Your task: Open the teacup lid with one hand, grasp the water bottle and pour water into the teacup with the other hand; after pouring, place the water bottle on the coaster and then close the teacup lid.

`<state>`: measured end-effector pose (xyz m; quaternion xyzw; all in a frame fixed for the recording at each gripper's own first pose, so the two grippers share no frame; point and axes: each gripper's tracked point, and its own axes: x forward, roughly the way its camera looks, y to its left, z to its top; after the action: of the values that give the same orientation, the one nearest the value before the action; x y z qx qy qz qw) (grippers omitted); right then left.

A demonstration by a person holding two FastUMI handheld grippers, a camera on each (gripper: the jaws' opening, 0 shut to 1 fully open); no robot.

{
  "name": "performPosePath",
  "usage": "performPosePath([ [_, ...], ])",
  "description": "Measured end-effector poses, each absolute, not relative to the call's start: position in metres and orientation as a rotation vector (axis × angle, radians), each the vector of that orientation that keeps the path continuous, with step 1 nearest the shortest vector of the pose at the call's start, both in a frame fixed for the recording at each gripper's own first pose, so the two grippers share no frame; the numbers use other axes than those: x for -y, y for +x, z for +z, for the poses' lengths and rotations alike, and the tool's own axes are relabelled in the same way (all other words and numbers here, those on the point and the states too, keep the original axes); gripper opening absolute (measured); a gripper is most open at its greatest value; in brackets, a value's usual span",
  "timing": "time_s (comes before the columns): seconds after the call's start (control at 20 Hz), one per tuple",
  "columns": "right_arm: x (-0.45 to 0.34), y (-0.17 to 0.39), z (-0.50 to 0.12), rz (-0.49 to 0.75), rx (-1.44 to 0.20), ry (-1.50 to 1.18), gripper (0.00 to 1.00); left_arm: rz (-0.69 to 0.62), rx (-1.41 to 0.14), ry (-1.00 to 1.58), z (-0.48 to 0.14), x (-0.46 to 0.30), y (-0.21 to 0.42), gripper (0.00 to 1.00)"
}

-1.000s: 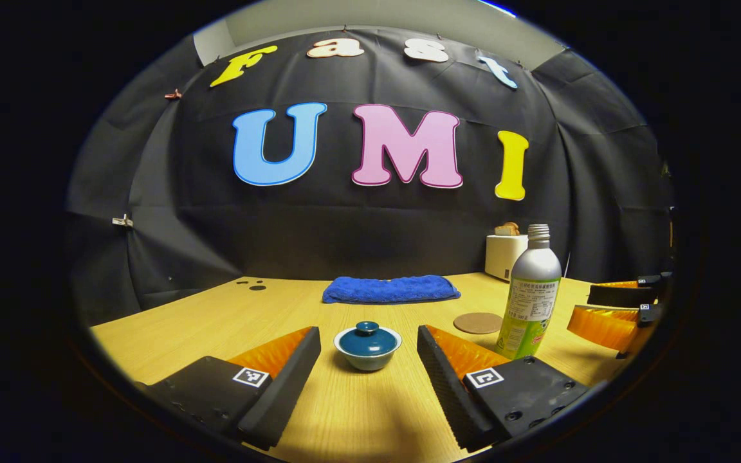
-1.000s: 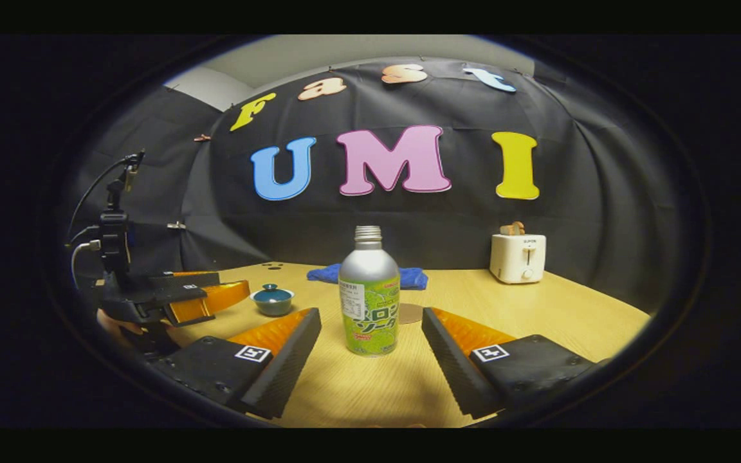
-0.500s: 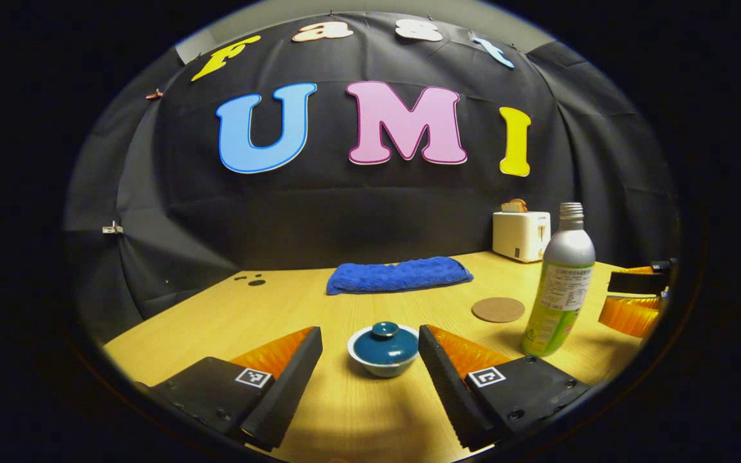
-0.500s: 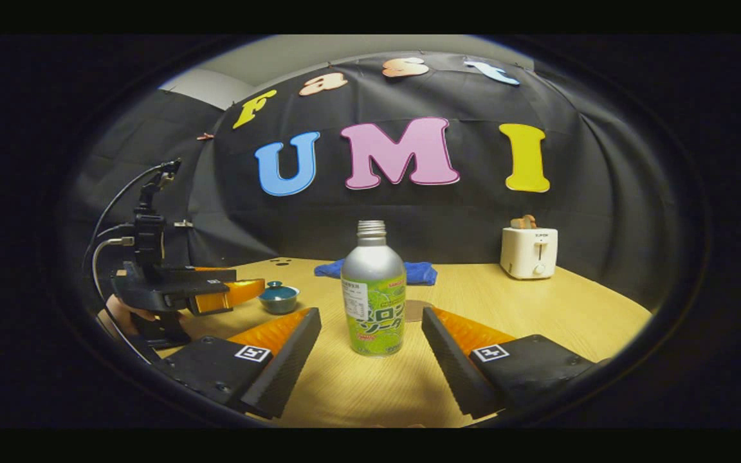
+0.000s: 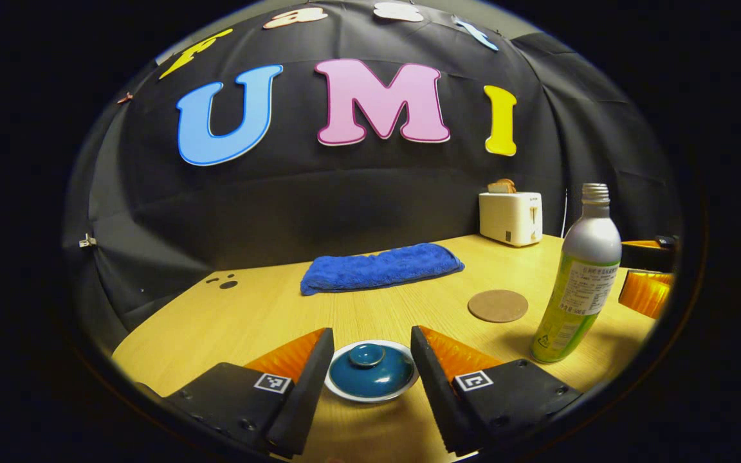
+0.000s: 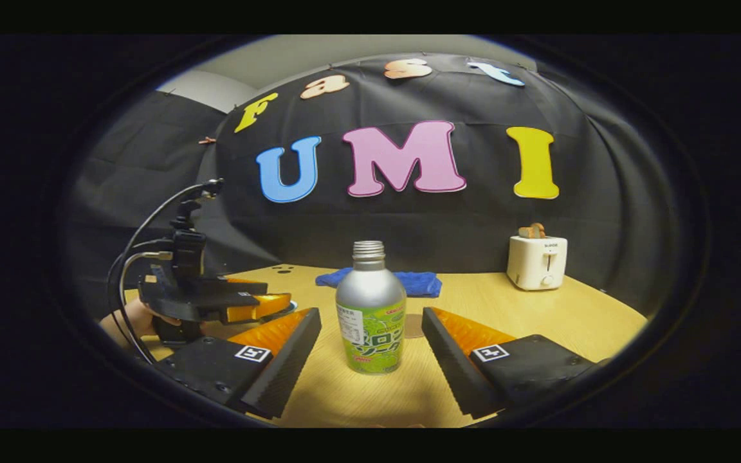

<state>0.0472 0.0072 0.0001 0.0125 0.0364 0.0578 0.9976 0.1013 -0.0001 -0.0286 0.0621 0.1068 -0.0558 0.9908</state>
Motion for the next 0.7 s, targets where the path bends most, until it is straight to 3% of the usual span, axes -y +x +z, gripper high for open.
performPosePath([
  [0.45, -0.013, 0.06, -0.017, 0.139, -0.106, 0.047, 0.98, -0.115, -0.266, 0.147, -0.04, 0.005, 0.119, 0.55],
  [0.55, -0.012, 0.062, -0.019, 0.141, -0.113, 0.046, 0.98, -0.101, -0.26, 0.149, -0.039, 0.002, 0.121, 0.47],
  [0.6, -0.013, 0.061, -0.018, 0.143, -0.111, 0.045, 0.98, -0.104, -0.261, 0.151, -0.039, 0.004, 0.12, 0.37],
  [0.7, -0.012, 0.062, -0.018, 0.14, -0.107, 0.039, 0.98, -0.102, -0.256, 0.149, -0.038, 0.003, 0.12, 0.35],
])
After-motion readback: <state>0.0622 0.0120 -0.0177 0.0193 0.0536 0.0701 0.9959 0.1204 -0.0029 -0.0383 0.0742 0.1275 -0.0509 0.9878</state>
